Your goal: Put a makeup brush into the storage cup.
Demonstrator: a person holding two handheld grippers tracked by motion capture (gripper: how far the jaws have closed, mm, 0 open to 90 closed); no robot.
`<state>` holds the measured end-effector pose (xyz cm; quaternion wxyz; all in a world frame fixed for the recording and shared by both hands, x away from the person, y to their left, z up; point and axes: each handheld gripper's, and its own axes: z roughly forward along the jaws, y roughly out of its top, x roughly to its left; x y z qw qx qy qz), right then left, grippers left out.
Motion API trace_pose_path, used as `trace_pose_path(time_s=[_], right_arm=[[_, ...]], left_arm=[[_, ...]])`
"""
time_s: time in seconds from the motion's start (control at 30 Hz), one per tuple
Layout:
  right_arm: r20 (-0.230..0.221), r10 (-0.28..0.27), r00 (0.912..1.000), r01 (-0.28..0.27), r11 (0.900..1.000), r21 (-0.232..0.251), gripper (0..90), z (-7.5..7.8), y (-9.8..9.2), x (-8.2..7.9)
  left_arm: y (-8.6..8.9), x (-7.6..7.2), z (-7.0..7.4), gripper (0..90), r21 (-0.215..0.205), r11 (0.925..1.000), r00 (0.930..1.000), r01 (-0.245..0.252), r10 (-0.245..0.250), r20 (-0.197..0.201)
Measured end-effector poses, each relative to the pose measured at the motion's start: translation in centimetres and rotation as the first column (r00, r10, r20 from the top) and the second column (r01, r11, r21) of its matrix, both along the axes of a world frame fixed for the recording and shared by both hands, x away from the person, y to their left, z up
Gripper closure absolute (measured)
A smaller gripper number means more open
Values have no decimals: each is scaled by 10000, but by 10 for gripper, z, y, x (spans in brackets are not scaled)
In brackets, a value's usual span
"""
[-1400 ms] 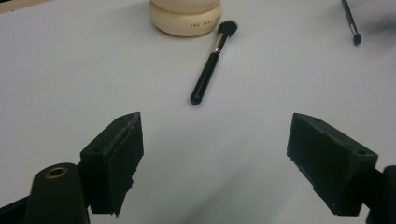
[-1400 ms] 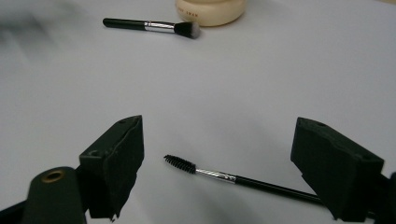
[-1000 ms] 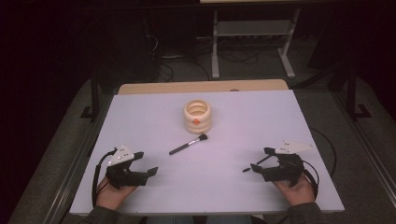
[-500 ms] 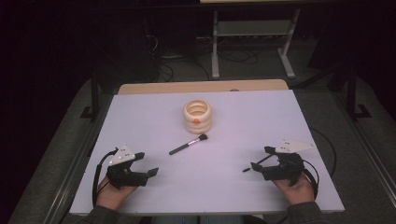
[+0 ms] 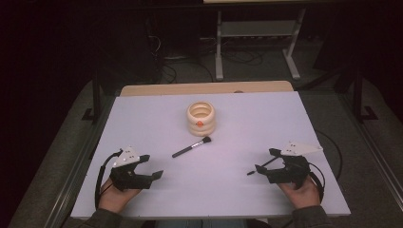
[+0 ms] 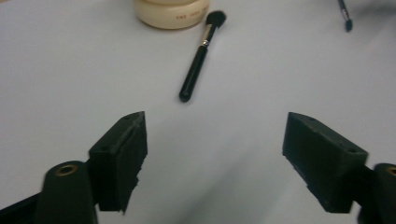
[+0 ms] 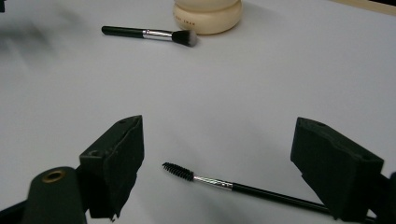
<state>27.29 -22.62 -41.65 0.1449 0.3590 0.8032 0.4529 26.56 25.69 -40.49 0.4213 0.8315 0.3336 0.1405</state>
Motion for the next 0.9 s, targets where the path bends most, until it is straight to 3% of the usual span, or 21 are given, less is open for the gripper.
trace_pose_path(time_s=[0.23, 0.57, 0.73, 0.9], right_arm=[[92, -14, 10000, 14, 10000, 76, 164, 3, -3, 0], [-80, -25, 10000, 27, 9998, 211, 165, 1, -6, 2], [-51, 58, 10000, -56, 9998, 214, 170, 1, -5, 3], [-148, 105, 9998, -102, 9998, 192, 171, 0, -5, 5]], left_arm=[[-6, 7, 8, 238, 194, 9996, 9998, 186, -185, -27], [-21, 34, 23, 236, 615, 9964, 9980, 589, -575, -246], [-35, 47, 27, 238, 966, 9912, 9951, 905, -861, -490], [-50, 63, 31, 257, 1541, 9798, 9904, 1272, -1171, -732]])
